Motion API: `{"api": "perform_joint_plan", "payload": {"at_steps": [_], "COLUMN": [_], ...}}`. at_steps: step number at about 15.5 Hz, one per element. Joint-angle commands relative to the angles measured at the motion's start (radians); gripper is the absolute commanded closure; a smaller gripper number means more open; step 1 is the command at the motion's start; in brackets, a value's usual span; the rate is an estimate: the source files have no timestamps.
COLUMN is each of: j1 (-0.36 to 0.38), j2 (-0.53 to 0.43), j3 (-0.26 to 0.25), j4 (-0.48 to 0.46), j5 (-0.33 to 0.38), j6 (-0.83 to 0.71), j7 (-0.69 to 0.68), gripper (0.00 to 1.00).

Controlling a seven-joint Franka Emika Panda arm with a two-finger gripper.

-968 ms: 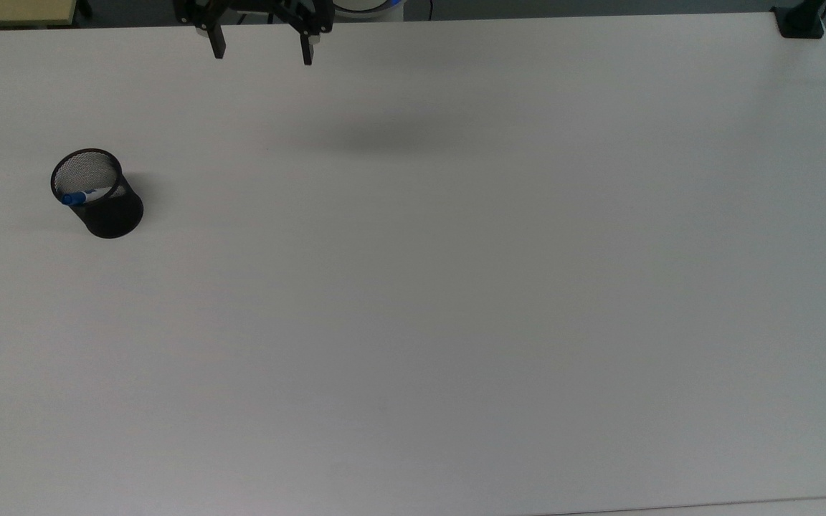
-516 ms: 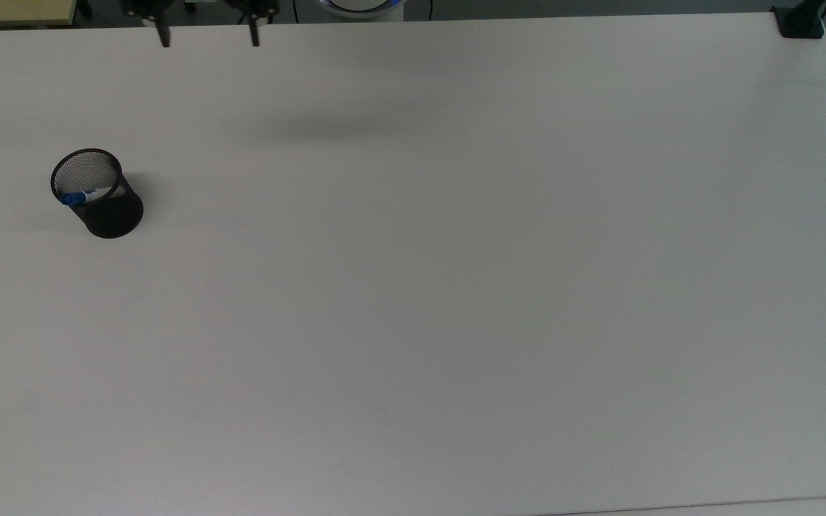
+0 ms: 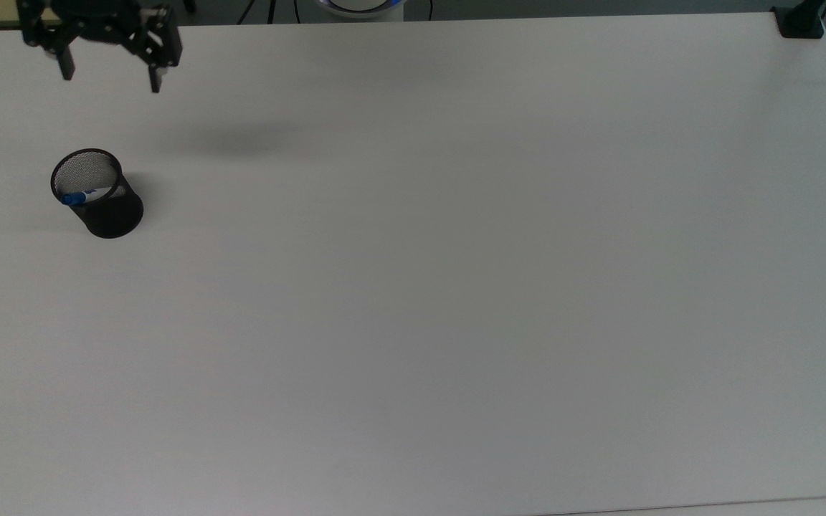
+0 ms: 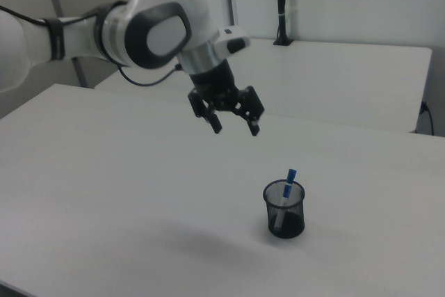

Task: Remove the marker
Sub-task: 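Move the open gripper over the black mesh cup and lower onto the marker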

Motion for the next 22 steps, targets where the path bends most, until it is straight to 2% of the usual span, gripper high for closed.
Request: {"api": "perform_joint_plan", "payload": {"at_steps": [1,9,13,17,19,21,22], "j1": [-0.001,-0.038,-0.052,-0.059,-0.061,-0.062,-0.062], "j2": [0.045,0.221,0.251,0.26,0.266,0.264,0.263], "j3": [-0.039,-0.05,-0.05,-0.05,-0.05,-0.05,-0.05], "j4": [-0.075,-0.093,-0.093,-0.109,-0.115,-0.113,-0.113], "j5": [-0.01,-0.002,-0.002,-0.002,-0.002,-0.001,-0.001], "j6": [0.225,0.561,0.578,0.593,0.619,0.619,0.619], "j7": [-0.008,0.064,0.066,0.066,0.069,0.073,0.081], "gripper": [0.0,0.0,0.12,0.45,0.7,0.9,0.97]}}
